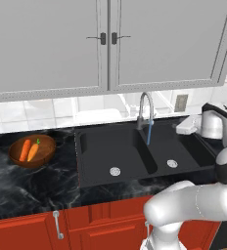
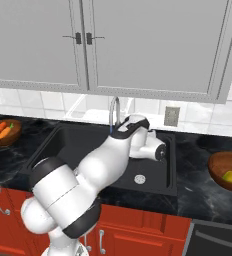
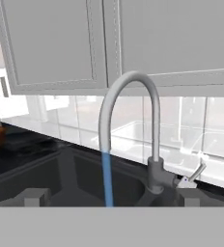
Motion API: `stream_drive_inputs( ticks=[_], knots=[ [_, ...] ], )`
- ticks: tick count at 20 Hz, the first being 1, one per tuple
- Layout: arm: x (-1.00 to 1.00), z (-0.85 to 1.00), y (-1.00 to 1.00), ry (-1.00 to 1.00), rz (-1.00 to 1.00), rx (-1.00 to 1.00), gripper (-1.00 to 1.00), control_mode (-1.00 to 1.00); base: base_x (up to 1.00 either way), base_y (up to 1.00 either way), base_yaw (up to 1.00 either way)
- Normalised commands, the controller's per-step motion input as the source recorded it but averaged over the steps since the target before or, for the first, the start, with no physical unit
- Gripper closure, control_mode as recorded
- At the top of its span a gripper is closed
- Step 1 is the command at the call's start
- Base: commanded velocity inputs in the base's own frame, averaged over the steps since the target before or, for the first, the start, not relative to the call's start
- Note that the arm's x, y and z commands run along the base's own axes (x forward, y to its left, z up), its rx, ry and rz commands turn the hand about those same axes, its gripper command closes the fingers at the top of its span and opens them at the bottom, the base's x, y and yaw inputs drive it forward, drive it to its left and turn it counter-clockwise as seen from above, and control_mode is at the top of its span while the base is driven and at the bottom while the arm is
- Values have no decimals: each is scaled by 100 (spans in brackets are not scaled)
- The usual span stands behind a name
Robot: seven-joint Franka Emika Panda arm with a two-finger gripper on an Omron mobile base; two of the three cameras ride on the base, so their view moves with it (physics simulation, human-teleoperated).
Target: Pick the carrots from the sink and place them in one bowl. Place the mango in the other bowl. Then turn off the sink faucet.
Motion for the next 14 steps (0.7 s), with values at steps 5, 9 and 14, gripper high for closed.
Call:
stream_drive_inputs(
  ticks=[5, 9, 14],
  knots=[
    [15, -7, 0, 0, 2, 0, -100, -100, 0, 0, 0],
    [14, -15, 0, 0, 1, 0, -100, -100, 0, 0, 0],
    [15, -17, 0, 0, 0, 0, -100, -100, 0, 0, 0]
  ],
)
